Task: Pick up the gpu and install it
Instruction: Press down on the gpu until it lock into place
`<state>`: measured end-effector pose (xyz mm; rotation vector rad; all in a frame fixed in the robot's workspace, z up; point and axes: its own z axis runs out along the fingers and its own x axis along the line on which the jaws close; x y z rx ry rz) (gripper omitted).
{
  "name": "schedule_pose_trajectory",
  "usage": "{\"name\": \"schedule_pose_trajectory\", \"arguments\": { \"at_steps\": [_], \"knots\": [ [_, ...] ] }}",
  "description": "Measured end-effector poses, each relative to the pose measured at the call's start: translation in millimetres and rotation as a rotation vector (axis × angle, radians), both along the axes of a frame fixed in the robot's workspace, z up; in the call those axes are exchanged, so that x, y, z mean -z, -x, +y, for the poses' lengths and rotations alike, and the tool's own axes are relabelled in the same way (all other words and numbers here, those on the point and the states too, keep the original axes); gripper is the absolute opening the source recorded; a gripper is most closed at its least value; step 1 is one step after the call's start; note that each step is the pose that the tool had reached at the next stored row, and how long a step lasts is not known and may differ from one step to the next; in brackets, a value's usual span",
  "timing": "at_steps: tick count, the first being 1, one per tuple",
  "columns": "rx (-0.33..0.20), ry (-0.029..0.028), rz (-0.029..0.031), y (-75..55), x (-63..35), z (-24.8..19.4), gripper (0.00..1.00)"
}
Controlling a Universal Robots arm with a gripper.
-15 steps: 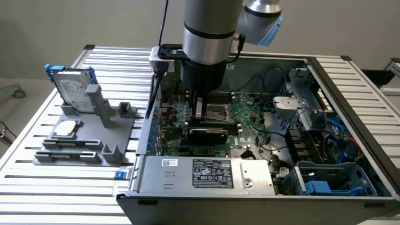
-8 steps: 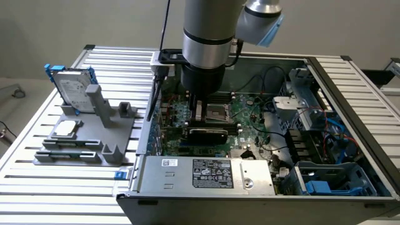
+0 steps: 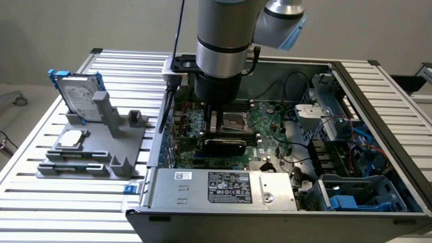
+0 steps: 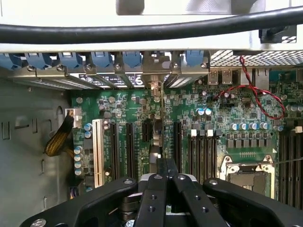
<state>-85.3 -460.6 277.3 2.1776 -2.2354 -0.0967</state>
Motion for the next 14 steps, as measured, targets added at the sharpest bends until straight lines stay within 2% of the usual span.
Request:
{"name": "schedule_pose_trajectory", "arguments": {
  "at_steps": [14],
  "knots": [
    [0.000, 0.0019, -0.0001, 0.3, 9.6, 6.3, 0.11]
  ]
}}
